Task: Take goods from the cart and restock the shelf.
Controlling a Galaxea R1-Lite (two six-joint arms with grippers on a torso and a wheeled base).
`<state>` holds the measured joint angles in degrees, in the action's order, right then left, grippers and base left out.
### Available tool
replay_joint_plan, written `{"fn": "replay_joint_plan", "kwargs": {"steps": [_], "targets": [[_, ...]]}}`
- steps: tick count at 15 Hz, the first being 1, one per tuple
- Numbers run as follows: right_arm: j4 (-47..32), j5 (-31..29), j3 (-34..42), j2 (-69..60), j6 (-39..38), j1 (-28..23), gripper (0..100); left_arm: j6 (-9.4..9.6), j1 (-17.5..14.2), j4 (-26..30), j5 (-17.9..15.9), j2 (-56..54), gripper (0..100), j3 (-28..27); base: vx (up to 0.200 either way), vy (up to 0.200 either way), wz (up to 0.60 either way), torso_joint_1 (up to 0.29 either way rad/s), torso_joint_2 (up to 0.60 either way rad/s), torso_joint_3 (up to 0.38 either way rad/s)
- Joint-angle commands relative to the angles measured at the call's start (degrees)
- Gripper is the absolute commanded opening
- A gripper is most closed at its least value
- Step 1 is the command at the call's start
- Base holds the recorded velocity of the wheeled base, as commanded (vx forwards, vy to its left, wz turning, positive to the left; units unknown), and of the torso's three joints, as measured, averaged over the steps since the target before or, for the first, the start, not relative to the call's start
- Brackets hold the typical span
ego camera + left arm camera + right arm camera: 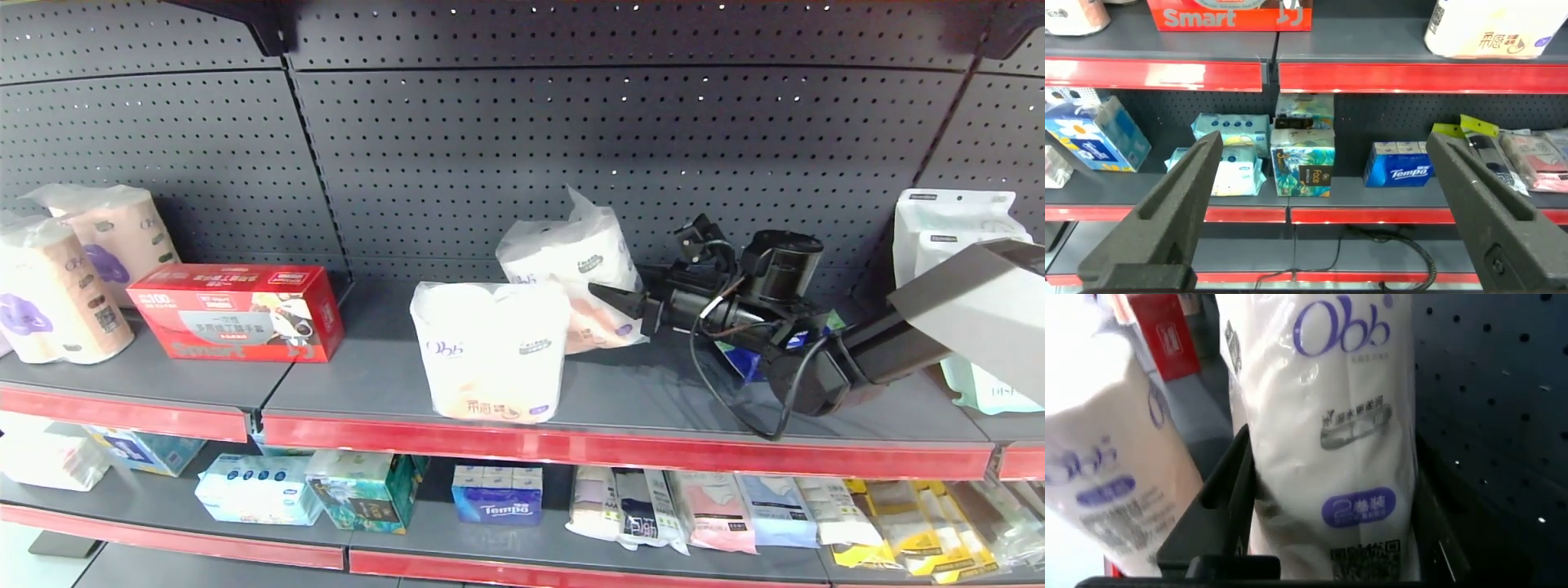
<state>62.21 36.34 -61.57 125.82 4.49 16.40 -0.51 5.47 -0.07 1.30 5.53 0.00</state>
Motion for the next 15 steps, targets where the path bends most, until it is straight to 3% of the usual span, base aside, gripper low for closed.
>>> {"fn": "replay_joint_plan", "kwargs": {"steps": [1,8,15], "targets": [[-0.6,1.1,0.8,0.3,1.4,-1.3,0,-0.02,0.0,0.0,0.0,0.1,100,0.0,0.0,0.0,0.0,0.0,0.0,0.0],[-0.5,5.9,1.0,0.5,4.5,-2.4,0,-0.02,0.0,0.0,0.0,0.1,100,0.0,0.0,0.0,0.0,0.0,0.0,0.0],[-0.4,7.3,-1.5,2.4,3.2,0.7,0,-0.02,0.0,0.0,0.0,0.1,100,0.0,0.0,0.0,0.0,0.0,0.0,0.0]]}}
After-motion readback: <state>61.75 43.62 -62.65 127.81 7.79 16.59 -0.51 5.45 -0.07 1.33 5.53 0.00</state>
